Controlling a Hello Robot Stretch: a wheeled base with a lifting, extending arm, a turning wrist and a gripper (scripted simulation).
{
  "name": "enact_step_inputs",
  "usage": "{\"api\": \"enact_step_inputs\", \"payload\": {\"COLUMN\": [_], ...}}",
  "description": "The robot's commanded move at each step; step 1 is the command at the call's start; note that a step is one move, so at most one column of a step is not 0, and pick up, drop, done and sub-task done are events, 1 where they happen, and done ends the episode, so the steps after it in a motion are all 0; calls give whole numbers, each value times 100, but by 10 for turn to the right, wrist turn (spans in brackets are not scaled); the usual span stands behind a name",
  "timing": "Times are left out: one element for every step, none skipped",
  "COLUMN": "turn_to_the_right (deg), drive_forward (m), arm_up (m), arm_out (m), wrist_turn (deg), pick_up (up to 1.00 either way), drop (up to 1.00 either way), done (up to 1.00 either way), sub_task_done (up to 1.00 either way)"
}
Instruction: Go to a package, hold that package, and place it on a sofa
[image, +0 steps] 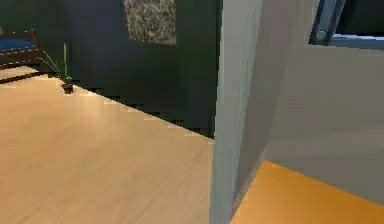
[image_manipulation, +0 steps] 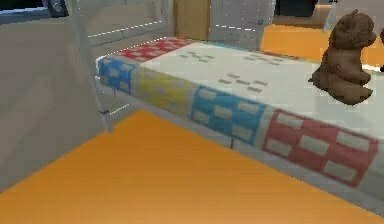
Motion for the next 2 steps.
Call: {"api": "enact_step_inputs", "payload": {"turn_to_the_right": [-420, 0], "drive_forward": [0, 100], "arm_up": [0, 0], "arm_out": [0, 0], "wrist_turn": [0, 0], "pick_up": [0, 0], "drop": [0, 0], "done": [0, 0], "sub_task_done": [0, 0]}}
